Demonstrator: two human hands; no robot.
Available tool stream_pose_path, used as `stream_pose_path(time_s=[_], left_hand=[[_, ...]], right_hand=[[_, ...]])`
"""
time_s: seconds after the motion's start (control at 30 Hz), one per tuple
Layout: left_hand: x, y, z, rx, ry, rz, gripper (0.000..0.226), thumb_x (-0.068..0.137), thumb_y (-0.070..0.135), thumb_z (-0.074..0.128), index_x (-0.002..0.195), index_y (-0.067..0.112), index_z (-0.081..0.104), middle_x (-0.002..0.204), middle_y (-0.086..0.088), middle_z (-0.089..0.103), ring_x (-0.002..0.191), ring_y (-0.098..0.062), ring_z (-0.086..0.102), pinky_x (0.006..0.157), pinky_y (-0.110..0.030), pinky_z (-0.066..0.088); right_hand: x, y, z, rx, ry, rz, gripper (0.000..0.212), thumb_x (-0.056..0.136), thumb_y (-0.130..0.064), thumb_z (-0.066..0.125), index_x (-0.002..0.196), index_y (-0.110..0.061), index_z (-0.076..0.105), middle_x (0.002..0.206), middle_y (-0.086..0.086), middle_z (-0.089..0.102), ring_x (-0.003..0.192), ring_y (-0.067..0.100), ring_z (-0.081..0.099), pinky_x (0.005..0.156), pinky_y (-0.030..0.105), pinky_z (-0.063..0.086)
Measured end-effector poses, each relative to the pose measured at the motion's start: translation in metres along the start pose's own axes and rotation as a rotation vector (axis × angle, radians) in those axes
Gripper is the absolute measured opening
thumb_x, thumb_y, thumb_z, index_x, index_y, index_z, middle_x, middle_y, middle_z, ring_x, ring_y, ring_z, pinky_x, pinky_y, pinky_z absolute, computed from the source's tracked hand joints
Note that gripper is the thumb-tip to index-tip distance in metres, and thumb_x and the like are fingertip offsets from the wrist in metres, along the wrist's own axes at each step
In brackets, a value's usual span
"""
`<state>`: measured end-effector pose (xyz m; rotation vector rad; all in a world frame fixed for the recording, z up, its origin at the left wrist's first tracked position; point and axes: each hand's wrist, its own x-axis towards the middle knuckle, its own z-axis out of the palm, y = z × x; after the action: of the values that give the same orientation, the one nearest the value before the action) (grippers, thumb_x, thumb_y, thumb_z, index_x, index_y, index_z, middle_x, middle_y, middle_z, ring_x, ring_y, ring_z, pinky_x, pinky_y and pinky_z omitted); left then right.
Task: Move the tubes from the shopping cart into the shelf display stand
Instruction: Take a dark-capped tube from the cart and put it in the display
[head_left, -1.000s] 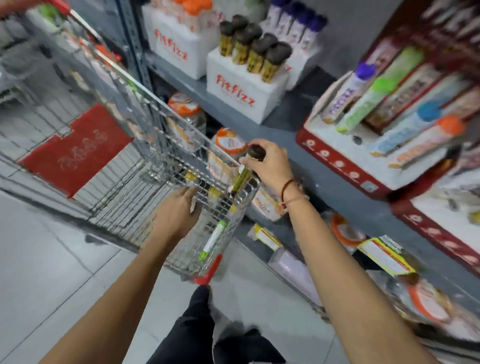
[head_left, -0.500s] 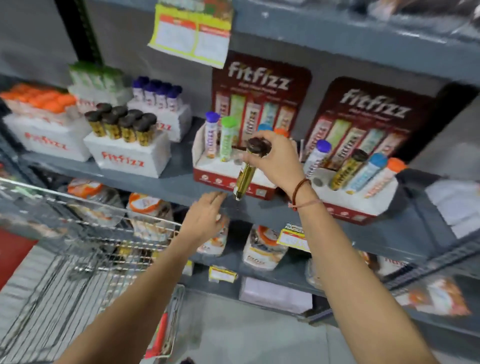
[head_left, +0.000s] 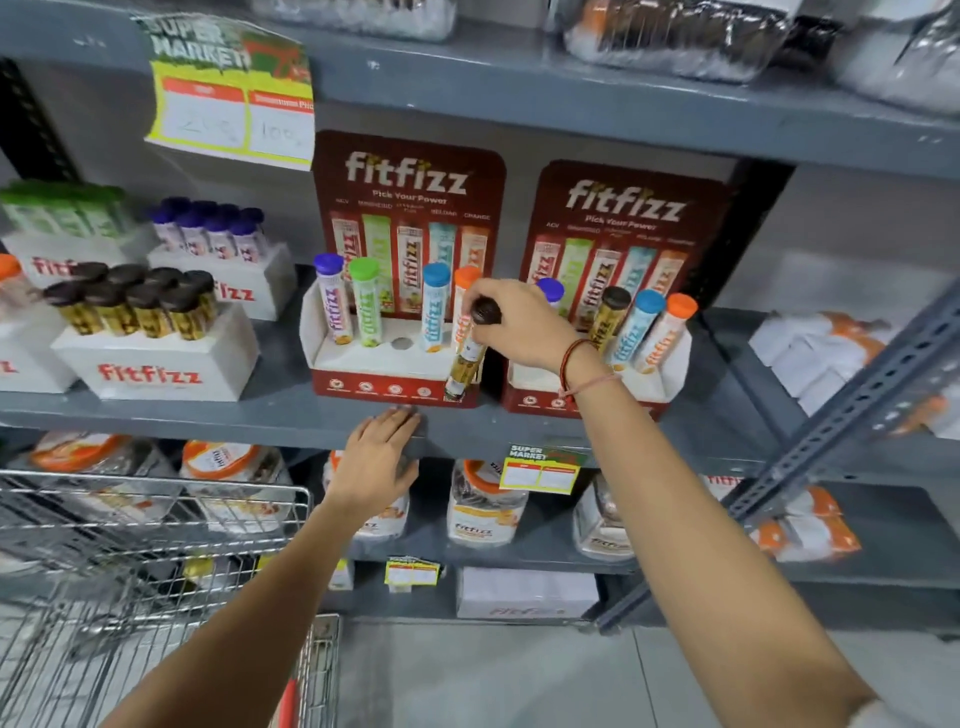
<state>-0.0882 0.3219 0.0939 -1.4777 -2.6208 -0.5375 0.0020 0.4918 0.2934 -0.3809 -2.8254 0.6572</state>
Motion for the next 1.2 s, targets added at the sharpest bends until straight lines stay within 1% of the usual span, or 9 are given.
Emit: stream_pose_path(time_s=[0.17, 0.23, 0.3, 0.47, 0.57, 0.73, 0.93, 1.1, 1.2], left_hand=[[-0.001, -0.002, 0.001, -0.001, -0.002, 0.013, 0.061, 0.085, 0.025, 0.060, 0.138, 0.012, 0.036, 0.147, -0.010, 0.037, 0.137, -0.025, 0.031, 0.113, -0.043, 0.020], [-0.002, -0.004, 0.002, 0.001, -0.002, 0.019, 0.060, 0.085, 0.025, 0.059, 0.139, 0.012, 0.034, 0.148, -0.009, 0.036, 0.137, -0.024, 0.030, 0.114, -0.042, 0.019], [-0.002, -0.006, 0.002, -0.003, 0.001, 0.023, 0.060, 0.085, 0.024, 0.059, 0.139, 0.012, 0.034, 0.148, -0.008, 0.036, 0.137, -0.024, 0.030, 0.114, -0.042, 0.019], [-0.002, -0.012, 0.005, -0.003, 0.006, 0.048, 0.061, 0.085, 0.023, 0.059, 0.140, 0.014, 0.033, 0.149, -0.007, 0.035, 0.137, -0.023, 0.030, 0.114, -0.040, 0.018], [-0.001, -0.015, 0.007, -0.001, 0.001, 0.058, 0.061, 0.086, 0.024, 0.058, 0.140, 0.014, 0.032, 0.149, -0.006, 0.034, 0.138, -0.022, 0.028, 0.115, -0.038, 0.016], [-0.002, -0.020, 0.008, 0.008, 0.008, 0.061, 0.060, 0.087, 0.026, 0.057, 0.140, 0.014, 0.032, 0.150, -0.007, 0.034, 0.138, -0.021, 0.028, 0.115, -0.038, 0.017], [-0.007, -0.031, 0.004, 0.030, 0.025, 0.038, 0.061, 0.089, 0.032, 0.054, 0.141, 0.013, 0.029, 0.151, -0.008, 0.031, 0.139, -0.021, 0.025, 0.115, -0.036, 0.015], [-0.009, -0.042, 0.001, 0.045, -0.002, 0.026, 0.064, 0.090, 0.037, 0.052, 0.142, 0.014, 0.024, 0.153, -0.006, 0.026, 0.141, -0.019, 0.020, 0.115, -0.035, 0.011], [-0.009, -0.044, 0.001, 0.036, -0.009, 0.028, 0.064, 0.089, 0.036, 0.053, 0.143, 0.015, 0.023, 0.153, -0.005, 0.026, 0.141, -0.019, 0.020, 0.115, -0.035, 0.010]], right_hand=[[0.011, -0.005, -0.007, -0.005, 0.018, -0.053, 0.009, 0.083, -0.010, 0.061, 0.091, -0.010, 0.065, 0.091, -0.002, 0.059, 0.094, 0.015, 0.052, 0.082, 0.022, 0.038], [0.018, -0.006, -0.005, -0.005, 0.033, -0.072, 0.007, 0.086, -0.011, 0.060, 0.093, -0.011, 0.063, 0.098, 0.003, 0.063, 0.093, 0.014, 0.053, 0.081, 0.023, 0.041], [0.023, -0.007, -0.003, -0.014, 0.024, -0.086, 0.014, 0.087, -0.013, 0.060, 0.101, -0.011, 0.058, 0.110, 0.007, 0.062, 0.096, 0.015, 0.053, 0.081, 0.025, 0.043], [0.033, -0.011, 0.001, -0.046, -0.051, -0.088, 0.037, 0.084, -0.008, 0.063, 0.118, -0.010, 0.052, 0.129, 0.011, 0.053, 0.119, 0.023, 0.050, 0.100, 0.032, 0.042], [0.037, -0.013, 0.001, -0.079, -0.056, -0.101, 0.040, 0.083, -0.006, 0.064, 0.121, -0.009, 0.053, 0.130, 0.012, 0.053, 0.122, 0.024, 0.048, 0.102, 0.031, 0.039], [0.047, -0.020, -0.003, -0.074, -0.026, -0.153, 0.041, 0.081, -0.006, 0.068, 0.121, -0.006, 0.057, 0.126, 0.013, 0.059, 0.119, 0.025, 0.052, 0.096, 0.025, 0.039], [0.072, -0.036, -0.001, -0.051, 0.003, -0.211, 0.039, 0.079, -0.005, 0.070, 0.117, -0.008, 0.060, 0.123, 0.011, 0.063, 0.117, 0.024, 0.056, 0.103, 0.033, 0.043], [0.098, -0.039, 0.007, -0.100, -0.045, -0.164, 0.043, 0.080, -0.008, 0.070, 0.121, -0.013, 0.057, 0.128, 0.008, 0.060, 0.122, 0.023, 0.052, 0.099, 0.024, 0.036], [0.107, -0.036, 0.013, -0.147, -0.085, -0.160, 0.046, 0.081, -0.010, 0.070, 0.124, -0.015, 0.056, 0.133, 0.006, 0.057, 0.127, 0.025, 0.047, 0.107, 0.031, 0.032]])
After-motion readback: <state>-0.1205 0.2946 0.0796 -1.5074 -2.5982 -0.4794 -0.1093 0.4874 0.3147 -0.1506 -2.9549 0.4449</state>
